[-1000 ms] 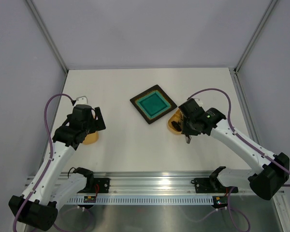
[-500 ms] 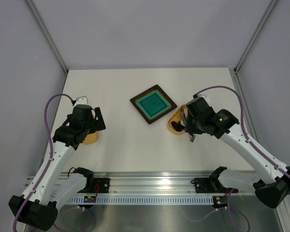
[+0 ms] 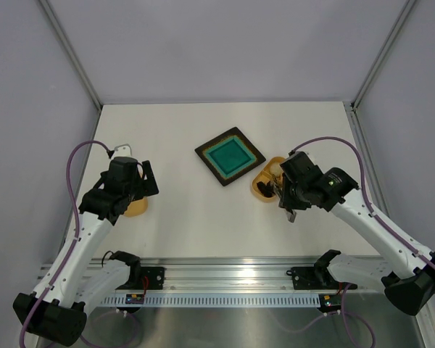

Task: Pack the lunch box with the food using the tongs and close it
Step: Adjust the fake food in the packing box.

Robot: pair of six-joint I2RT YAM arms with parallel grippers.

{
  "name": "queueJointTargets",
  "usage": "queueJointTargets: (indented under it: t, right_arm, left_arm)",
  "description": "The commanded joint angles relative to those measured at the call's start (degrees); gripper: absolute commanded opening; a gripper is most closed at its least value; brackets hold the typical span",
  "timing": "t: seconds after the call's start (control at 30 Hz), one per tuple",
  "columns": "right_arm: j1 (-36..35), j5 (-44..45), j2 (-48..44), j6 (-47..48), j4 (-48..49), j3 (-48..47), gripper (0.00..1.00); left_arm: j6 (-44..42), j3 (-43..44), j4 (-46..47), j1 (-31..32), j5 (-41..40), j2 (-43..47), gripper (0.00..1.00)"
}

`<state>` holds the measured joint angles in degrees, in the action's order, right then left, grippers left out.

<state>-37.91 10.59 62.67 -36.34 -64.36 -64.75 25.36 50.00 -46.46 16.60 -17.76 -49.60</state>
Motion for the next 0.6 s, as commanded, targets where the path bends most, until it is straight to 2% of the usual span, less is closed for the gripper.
queueJointTargets:
  t: [0.0, 0.23, 0.57]
  right_arm:
    - [-0.85, -2.24, -0.27, 1.27, 0.55, -0.64, 0.13]
    - [-1.38, -2.77, 2.71, 2.67, 2.92, -1.08, 0.13]
    - [-1.55, 2.06, 7.64, 2.59, 3.62, -2.48, 0.13]
  left_arm:
    - [0.56, -0.43, 2.78, 0.01, 0.8, 0.3, 0.99]
    - [0.65, -0.17, 2.6, 0.01, 0.88, 0.47, 0.99]
    - [0.3, -0.16, 1.98, 0.01, 0.01, 1.18, 0.99]
